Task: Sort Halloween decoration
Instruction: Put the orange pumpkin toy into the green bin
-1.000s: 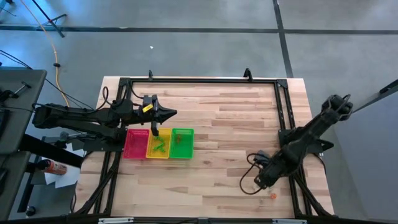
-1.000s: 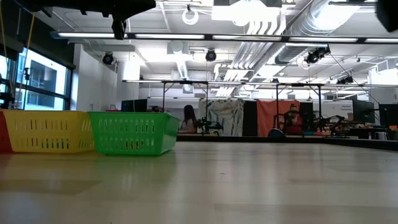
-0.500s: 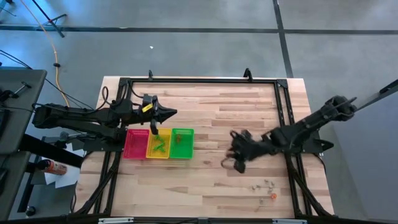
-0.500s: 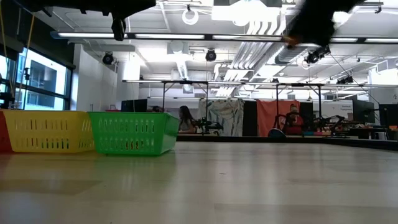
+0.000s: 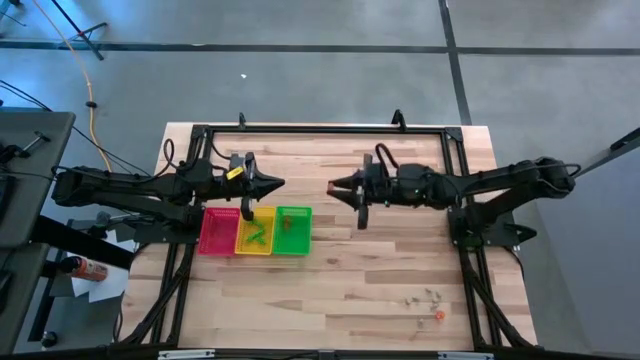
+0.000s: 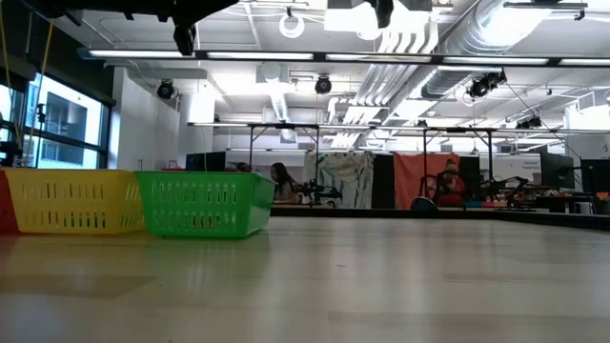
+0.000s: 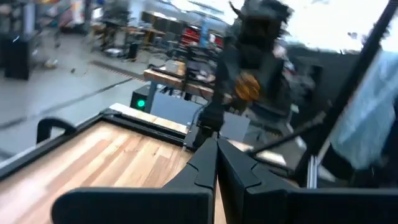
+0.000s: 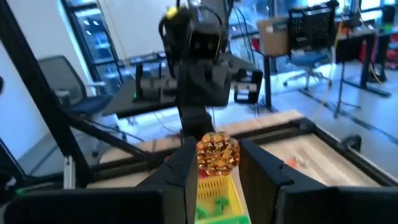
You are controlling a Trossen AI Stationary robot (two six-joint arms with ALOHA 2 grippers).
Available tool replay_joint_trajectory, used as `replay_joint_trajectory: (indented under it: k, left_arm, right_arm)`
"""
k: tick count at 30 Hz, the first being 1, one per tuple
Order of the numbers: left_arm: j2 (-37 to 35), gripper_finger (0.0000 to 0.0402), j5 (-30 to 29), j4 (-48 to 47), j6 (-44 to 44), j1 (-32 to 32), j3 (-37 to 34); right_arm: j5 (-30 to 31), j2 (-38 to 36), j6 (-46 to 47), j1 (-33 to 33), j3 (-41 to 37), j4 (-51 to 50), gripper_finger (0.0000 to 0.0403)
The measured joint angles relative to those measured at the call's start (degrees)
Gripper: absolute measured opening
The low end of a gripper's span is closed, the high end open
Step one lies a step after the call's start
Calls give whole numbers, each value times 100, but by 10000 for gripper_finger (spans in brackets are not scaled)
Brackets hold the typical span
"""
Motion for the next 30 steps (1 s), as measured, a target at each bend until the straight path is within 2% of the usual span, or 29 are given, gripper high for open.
replay_joint_trajectory:
  k: [4,9,30]
  left_arm:
    - [0,0,502,-2,737,-30,0]
    - [-2,0,580,-2,1266,-138,-2]
    - [-2,1,530,-2,1387,-153,0]
  right_arm:
    - [-372,0,-246,-108,0,127,85]
    - [-407,0,-504,-105,0,126,85]
    - [-376,0,-372,-105,0,126,85]
